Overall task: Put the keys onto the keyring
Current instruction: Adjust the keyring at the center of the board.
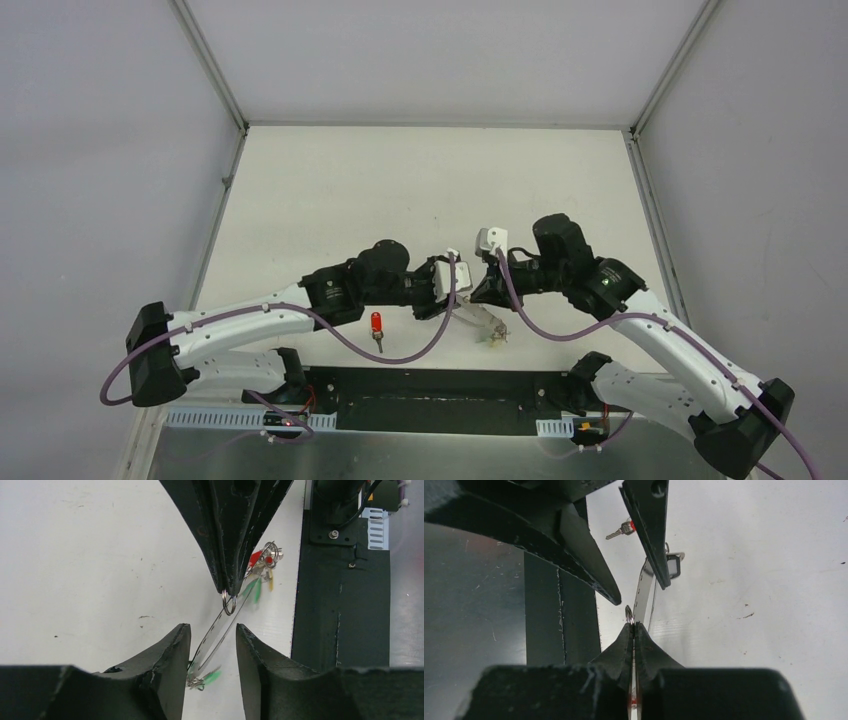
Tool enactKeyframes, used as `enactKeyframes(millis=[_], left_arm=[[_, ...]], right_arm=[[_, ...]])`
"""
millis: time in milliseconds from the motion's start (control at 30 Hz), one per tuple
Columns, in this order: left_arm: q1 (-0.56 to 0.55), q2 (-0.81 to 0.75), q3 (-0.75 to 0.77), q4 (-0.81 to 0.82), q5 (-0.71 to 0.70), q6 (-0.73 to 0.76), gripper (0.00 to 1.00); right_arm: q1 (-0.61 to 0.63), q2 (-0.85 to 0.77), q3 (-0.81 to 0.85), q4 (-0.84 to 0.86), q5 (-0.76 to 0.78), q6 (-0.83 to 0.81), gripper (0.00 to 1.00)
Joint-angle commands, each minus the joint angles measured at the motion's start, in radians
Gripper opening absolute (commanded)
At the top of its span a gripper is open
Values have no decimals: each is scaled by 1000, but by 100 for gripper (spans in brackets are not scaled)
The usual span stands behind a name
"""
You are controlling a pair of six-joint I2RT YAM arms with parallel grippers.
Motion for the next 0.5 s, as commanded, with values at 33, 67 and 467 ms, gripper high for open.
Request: enactKeyframes(millis=[33, 67, 467], left_arm=[[6, 22, 42, 83, 61, 10, 38], [6, 16, 41, 81, 55, 12, 40], [-5, -78, 50, 28, 94, 65, 46]], right_arm=[[4, -27, 6, 79, -17, 53, 0], [4, -28, 2, 84, -18, 58, 0], [4, -19, -12, 120, -26, 86, 0]])
